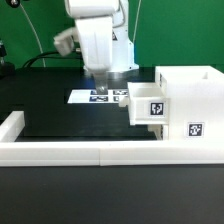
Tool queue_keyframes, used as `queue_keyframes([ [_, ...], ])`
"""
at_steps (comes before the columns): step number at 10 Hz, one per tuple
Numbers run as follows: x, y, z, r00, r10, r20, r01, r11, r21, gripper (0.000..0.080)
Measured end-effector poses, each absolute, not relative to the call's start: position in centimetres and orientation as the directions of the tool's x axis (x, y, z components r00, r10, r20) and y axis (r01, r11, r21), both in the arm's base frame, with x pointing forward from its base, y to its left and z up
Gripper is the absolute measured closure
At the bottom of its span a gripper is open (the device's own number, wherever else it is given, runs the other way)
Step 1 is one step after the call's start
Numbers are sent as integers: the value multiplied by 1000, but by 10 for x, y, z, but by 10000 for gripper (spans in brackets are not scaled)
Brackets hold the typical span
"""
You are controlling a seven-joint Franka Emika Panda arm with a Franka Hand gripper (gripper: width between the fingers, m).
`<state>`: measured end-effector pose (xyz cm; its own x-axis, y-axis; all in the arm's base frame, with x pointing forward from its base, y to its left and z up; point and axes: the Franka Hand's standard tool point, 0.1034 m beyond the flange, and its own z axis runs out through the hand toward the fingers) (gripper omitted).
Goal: Assemble drawer
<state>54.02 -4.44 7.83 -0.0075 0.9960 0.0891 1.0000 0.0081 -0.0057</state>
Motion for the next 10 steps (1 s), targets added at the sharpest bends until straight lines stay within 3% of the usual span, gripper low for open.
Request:
queue_keyframes([
  [3, 530, -32, 54, 17, 995, 103, 999, -13, -38, 150],
  [10, 532, 0, 54, 124, 987, 106, 991, -119, -53, 150],
])
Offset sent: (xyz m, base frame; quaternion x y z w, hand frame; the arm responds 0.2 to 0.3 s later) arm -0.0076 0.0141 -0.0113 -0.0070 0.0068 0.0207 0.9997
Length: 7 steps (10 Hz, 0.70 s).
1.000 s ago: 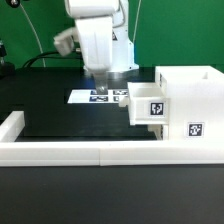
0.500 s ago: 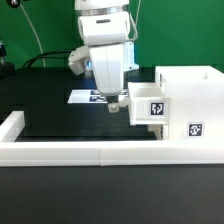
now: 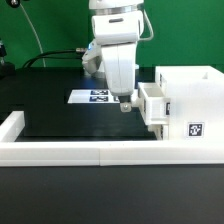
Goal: Assemble drawer
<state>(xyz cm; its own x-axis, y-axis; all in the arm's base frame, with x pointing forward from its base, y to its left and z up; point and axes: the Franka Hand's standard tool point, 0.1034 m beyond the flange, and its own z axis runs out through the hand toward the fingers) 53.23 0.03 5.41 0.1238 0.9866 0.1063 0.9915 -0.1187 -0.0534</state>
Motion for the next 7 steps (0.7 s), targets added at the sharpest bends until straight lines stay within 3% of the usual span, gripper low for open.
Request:
queue_keyframes([
  [7, 533, 28, 56, 168, 980, 106, 985, -162, -64, 150],
])
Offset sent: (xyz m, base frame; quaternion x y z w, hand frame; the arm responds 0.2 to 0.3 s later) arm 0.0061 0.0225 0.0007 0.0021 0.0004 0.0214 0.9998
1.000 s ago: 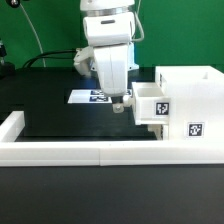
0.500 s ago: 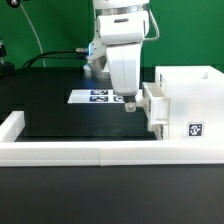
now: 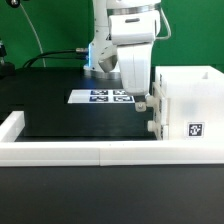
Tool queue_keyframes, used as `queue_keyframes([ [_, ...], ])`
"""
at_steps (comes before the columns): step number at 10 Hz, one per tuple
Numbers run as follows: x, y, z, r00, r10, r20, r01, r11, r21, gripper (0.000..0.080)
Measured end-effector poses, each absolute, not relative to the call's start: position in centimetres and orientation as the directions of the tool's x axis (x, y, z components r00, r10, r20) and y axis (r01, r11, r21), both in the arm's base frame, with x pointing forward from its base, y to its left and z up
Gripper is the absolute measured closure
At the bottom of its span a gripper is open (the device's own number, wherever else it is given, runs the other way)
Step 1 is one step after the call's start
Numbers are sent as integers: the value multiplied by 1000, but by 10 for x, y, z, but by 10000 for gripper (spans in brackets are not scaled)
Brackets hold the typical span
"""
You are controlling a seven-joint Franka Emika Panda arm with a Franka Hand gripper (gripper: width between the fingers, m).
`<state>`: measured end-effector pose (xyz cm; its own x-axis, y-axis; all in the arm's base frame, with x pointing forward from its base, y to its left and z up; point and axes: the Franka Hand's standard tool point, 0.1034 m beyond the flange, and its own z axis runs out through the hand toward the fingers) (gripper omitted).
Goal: Assemble drawer
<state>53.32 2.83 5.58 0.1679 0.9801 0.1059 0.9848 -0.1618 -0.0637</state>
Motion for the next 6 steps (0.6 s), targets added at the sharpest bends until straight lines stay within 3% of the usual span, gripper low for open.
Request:
queue_keyframes([
  [6, 533, 22, 55, 180, 978, 104, 983, -174, -64, 150],
])
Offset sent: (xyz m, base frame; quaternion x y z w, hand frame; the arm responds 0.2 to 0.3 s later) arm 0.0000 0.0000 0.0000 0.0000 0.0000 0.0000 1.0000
